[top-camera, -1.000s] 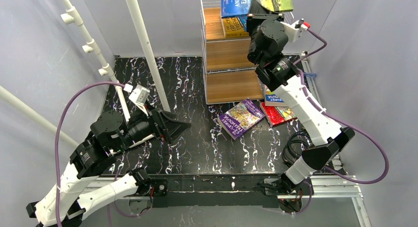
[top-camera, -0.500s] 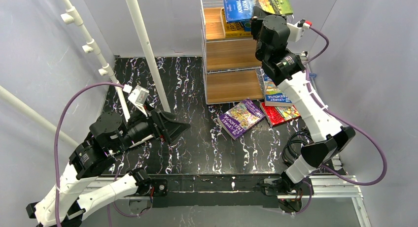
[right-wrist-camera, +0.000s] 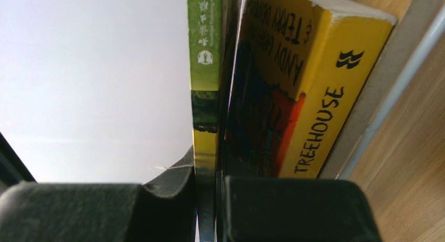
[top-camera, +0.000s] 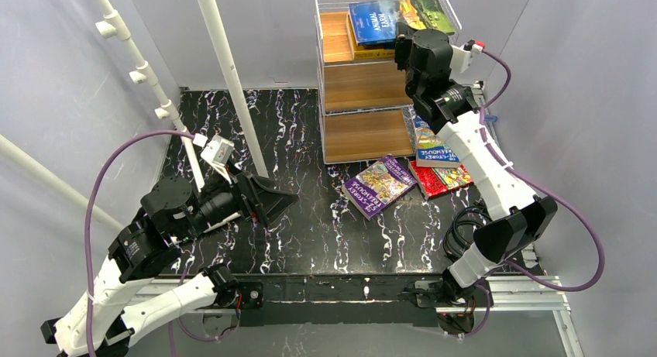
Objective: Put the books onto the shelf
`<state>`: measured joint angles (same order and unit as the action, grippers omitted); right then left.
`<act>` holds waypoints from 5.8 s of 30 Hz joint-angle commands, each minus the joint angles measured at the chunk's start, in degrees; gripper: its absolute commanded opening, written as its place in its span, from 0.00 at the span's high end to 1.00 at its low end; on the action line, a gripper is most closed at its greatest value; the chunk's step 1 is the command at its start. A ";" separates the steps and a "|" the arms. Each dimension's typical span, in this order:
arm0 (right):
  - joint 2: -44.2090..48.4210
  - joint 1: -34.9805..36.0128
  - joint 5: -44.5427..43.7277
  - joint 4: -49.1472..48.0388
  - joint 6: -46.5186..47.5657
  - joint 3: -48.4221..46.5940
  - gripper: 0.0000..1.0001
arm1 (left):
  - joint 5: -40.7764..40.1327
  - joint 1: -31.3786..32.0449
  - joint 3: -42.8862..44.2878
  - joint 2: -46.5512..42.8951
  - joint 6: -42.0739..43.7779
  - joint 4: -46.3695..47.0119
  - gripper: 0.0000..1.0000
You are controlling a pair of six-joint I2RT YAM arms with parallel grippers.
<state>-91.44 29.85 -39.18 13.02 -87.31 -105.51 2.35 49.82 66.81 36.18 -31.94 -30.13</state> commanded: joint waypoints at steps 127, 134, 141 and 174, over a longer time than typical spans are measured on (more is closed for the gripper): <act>19.76 -1.98 12.75 -10.00 2.12 23.72 0.99 | -0.49 -0.08 -1.75 -0.21 0.39 0.75 0.07; 17.92 -1.98 9.81 -9.67 -0.11 19.59 0.99 | -0.59 -0.07 -1.53 0.07 0.39 0.68 0.08; 15.28 -1.94 7.81 -9.42 -1.54 15.77 0.99 | -0.91 -0.06 -1.42 0.20 0.48 0.42 0.07; 15.71 -1.98 9.68 -8.27 -5.68 18.34 0.09 | -0.96 -0.06 -1.37 0.70 0.65 0.62 0.07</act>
<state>-78.78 28.12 -29.58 6.17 -92.88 -88.23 2.04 49.82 65.32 36.84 -31.73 -29.32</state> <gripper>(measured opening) 0.873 0.924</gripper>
